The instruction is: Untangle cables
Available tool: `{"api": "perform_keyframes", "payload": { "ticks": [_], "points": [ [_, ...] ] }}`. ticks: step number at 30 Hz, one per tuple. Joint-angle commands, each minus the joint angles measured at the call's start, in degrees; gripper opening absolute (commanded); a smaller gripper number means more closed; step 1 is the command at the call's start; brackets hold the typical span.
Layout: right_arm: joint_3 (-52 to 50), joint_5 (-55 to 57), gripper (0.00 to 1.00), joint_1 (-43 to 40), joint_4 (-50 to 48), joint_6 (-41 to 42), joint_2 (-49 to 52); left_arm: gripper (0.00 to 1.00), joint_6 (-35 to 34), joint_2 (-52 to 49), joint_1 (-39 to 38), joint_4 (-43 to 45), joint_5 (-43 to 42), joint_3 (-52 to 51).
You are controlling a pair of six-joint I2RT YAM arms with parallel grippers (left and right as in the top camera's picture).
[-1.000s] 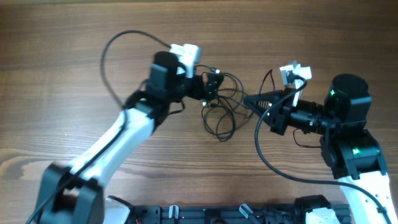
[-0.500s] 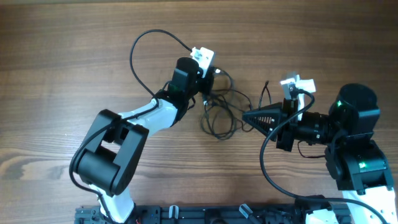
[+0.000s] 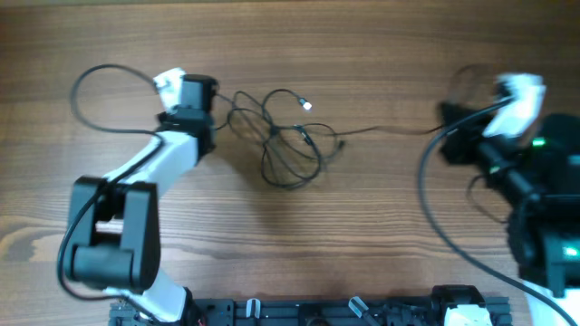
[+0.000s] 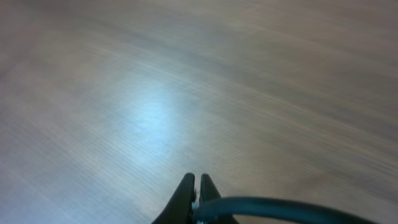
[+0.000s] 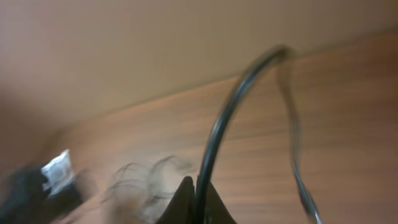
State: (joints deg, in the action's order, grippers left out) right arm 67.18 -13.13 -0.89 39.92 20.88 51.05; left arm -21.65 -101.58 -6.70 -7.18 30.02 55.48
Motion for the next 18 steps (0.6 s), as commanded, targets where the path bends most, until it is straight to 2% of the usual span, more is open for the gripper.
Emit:
{"api": "perform_keyframes", "payload": {
  "ticks": [1,3,5,7,10,12,13,18],
  "points": [
    [7.5,26.8,0.04,-6.9,6.1,5.9,2.5,0.04,-4.4,3.0,7.5,-7.8,-11.8,0.0],
    [8.2,32.7,0.05,-11.4,8.8,8.8,3.9,0.04,-5.1,3.0,11.0,-11.7,-17.9,0.0],
    [8.2,30.1,0.05,-15.8,11.8,10.9,6.7,0.04,-6.1,3.0,14.5,-14.6,-25.4,0.0],
    [8.2,22.3,0.05,-16.7,14.0,9.3,10.7,0.04,-6.1,3.0,16.2,-16.1,-33.1,0.0],
    [8.2,0.5,0.06,-16.0,15.0,-2.2,17.4,0.04,-6.0,3.0,15.9,-17.4,-40.4,0.0],
    [8.2,-13.3,0.11,-13.5,15.0,-9.2,22.6,0.04,-6.0,3.0,14.8,-17.9,-42.2,0.0],
    [8.2,-15.9,0.11,-11.5,15.0,-10.3,25.3,0.04,-6.0,3.0,14.3,-18.0,-42.2,0.0],
    [8.2,-15.3,0.08,1.3,16.8,-10.6,37.8,0.07,-6.0,3.0,10.4,-18.0,-42.2,0.0]
  ]
}}
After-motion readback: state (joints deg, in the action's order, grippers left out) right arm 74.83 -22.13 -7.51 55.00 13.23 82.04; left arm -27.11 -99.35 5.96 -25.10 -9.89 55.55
